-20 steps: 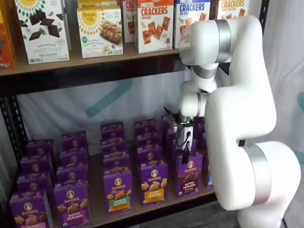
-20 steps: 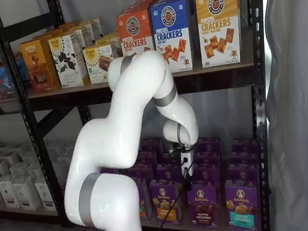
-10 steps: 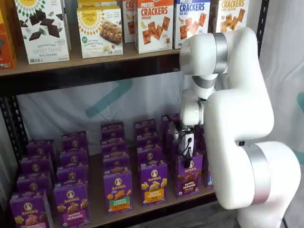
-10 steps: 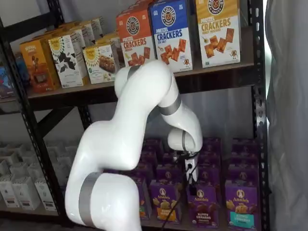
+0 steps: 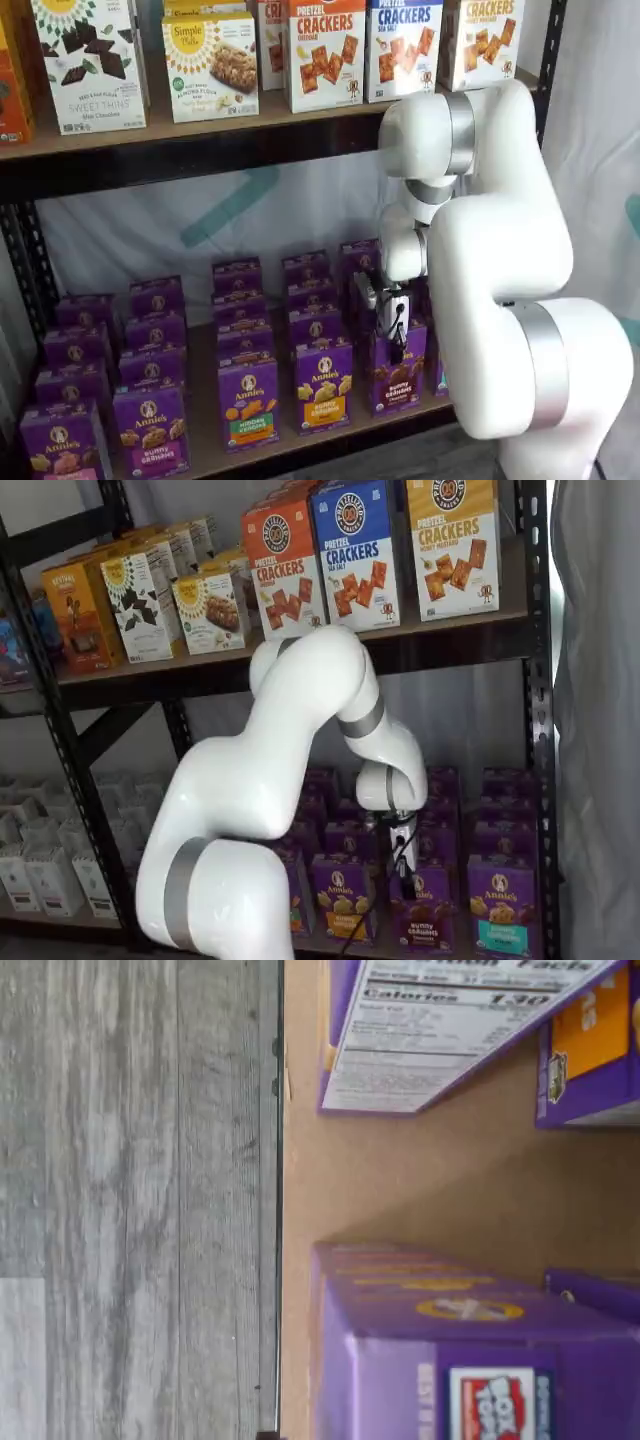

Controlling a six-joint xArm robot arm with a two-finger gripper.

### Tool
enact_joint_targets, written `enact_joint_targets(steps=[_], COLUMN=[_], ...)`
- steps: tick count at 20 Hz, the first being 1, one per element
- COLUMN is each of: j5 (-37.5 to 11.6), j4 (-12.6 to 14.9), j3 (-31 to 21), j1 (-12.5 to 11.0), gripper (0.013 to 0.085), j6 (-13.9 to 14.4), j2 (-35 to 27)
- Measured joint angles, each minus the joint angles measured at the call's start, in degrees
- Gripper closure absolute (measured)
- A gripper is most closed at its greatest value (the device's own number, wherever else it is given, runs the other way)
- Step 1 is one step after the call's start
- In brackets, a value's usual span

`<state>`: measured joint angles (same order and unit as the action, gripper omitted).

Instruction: Pick up the purple box with a brown patch in the center, on the bottom shelf, the fifth box from the left

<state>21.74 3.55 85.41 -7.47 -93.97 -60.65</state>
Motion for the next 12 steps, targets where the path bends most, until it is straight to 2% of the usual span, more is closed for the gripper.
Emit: enact_joint_targets(steps=[7, 8, 11, 12], j5=[-1.3, -1.1, -0.8, -0.8], j4=[-2.0, -2.2, -2.7, -2.8], j3=[0.5, 0.5, 0.5, 0.4], j1=[0.1, 0.1, 0.0, 0.0], gripper=[0.013, 0.017, 0.021, 0.025], j6=[-1.8, -2.0, -2.5, -2.5], j2=[-1.2, -1.2, -1.1, -1.1])
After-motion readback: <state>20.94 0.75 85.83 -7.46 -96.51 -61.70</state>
